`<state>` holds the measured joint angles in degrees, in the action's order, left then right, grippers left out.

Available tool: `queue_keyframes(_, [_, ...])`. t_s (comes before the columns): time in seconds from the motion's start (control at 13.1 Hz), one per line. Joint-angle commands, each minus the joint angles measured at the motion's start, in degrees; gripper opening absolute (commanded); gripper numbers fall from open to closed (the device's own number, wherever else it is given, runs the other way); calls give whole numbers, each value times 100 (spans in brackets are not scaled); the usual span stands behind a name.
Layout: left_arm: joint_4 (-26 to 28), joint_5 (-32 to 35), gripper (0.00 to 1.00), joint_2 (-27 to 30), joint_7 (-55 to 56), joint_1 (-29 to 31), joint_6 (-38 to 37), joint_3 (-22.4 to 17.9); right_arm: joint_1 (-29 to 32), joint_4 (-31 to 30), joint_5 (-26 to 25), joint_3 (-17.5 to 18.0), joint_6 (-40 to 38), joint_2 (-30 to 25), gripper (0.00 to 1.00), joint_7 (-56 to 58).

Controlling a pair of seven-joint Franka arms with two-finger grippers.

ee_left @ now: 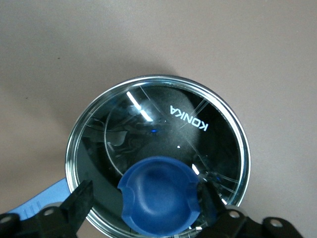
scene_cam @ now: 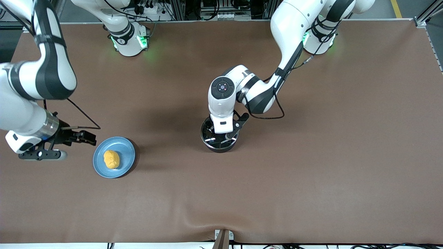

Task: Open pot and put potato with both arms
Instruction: 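Grasp the lid knob with the left gripper while the right gripper reaches the potato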

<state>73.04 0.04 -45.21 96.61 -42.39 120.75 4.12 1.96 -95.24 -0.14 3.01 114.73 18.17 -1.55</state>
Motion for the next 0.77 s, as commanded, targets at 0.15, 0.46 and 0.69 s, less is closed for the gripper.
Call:
queue_keyframes(0.15, [-149, -92, 87, -67, 34, -32, -113, -69, 199, -12, -136, 68, 531, 651, 100, 689])
queue_keyframes(0.46, [-140, -101, 9, -76, -1, -32, -113, -69, 270, -134, -118, 76, 926, 1179, 100, 788])
queue_keyframes(0.69, [-149, -83, 0, -6, -72, 12, -113, -69, 226, -582, -110, 76, 1620, 1293, 100, 788])
